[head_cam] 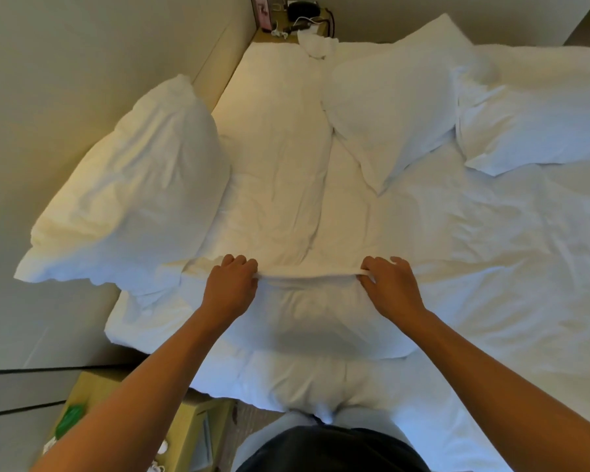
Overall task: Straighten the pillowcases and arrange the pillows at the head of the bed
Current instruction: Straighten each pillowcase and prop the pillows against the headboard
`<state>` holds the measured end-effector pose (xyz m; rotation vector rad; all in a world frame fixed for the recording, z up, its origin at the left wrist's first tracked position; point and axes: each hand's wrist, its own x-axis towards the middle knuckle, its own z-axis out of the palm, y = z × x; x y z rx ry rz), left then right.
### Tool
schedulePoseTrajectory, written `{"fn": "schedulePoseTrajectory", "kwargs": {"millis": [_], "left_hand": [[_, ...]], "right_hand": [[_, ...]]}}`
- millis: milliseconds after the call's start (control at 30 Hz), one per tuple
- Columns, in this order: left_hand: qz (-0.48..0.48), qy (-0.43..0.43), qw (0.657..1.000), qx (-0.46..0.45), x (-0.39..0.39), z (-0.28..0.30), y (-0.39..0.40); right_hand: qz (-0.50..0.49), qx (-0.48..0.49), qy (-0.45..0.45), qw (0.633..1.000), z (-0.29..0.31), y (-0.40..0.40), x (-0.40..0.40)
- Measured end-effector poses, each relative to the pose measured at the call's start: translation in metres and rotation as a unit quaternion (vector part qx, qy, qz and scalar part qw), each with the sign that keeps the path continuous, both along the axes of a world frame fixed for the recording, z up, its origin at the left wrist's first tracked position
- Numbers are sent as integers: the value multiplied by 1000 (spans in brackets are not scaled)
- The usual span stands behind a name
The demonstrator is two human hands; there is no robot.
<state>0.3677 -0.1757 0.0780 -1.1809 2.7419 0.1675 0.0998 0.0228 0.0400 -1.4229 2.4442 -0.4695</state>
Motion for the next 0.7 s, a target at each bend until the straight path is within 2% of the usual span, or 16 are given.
{"fn": "schedulePoseTrajectory", "kwargs": {"millis": [100, 233, 433, 533, 700], "left_hand": [[16, -4, 1000, 14, -9, 3, -3], [-11, 5, 999, 39, -15, 1, -10], [-10, 10, 989, 150, -11, -8, -20], [-13, 39, 985, 169, -4, -9, -26], [-28, 43, 982, 184, 10, -10, -30]], "right_hand": [[-2, -7, -81, 997, 1, 0, -2], [-13, 8, -120, 993, 0, -1, -4], [-46, 17, -120, 992, -7, -1, 10], [-72, 31, -118, 990, -7, 0, 22], [-89, -6, -71, 993, -17, 5, 41]]}}
